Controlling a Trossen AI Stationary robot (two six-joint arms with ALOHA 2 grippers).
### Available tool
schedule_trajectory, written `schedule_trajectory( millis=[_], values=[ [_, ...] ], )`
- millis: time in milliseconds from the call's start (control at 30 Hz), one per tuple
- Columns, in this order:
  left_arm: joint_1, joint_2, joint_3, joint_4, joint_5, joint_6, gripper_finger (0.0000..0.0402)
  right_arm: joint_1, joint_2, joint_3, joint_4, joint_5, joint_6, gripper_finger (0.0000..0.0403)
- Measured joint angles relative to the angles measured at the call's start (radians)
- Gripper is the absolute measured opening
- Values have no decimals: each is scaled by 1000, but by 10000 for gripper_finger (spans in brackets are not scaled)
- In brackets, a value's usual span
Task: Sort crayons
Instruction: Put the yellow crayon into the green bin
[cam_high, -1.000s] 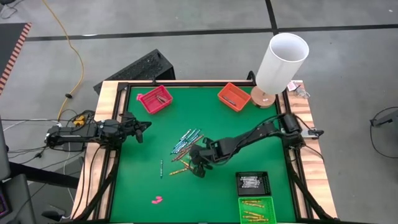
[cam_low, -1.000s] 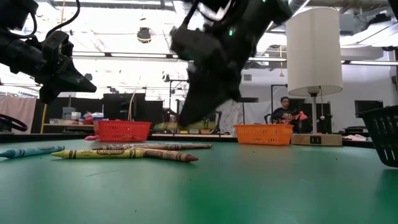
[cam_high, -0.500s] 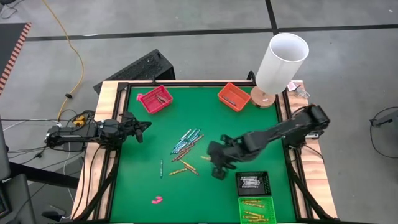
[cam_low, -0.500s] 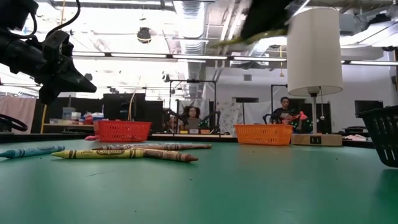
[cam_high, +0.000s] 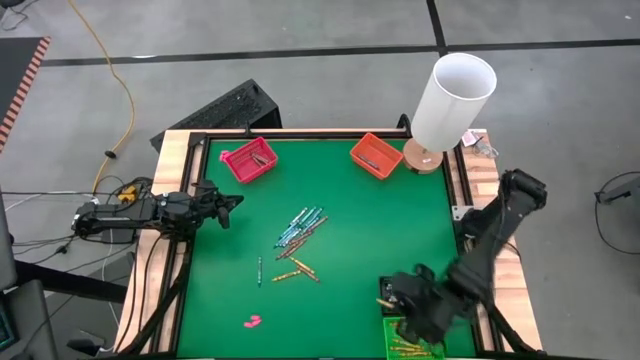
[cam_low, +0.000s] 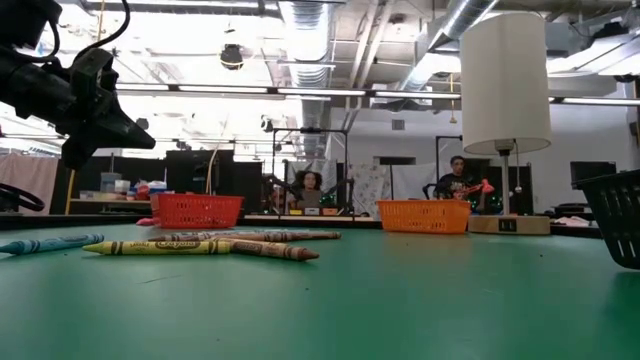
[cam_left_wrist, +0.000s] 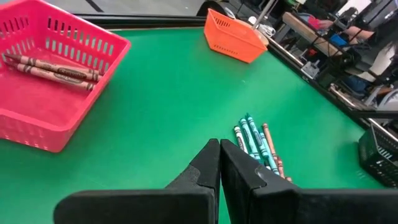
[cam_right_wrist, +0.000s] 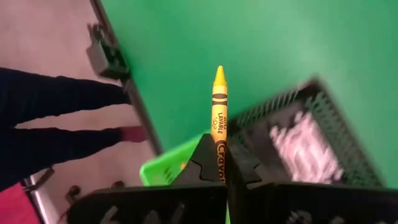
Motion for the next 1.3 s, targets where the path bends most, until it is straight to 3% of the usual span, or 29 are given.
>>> schedule_trajectory(
  millis=[167,333,633,933,1300],
  values=[
    [0,0,0,1,-19,0,0,129,39,0,-25,27,186,4],
    [0,0,0,2,-46,-7,0,194,109,0,-27,25,271,4],
    [0,0,0,3,-55,-12,0,205,221,0,3,-5,264,4],
    [0,0,0,3,-55,-12,0,210,253,0,54,-50,251,4],
    [0,0,0,3,-55,-11,0,193,252,0,58,-129,229,78]
  ],
)
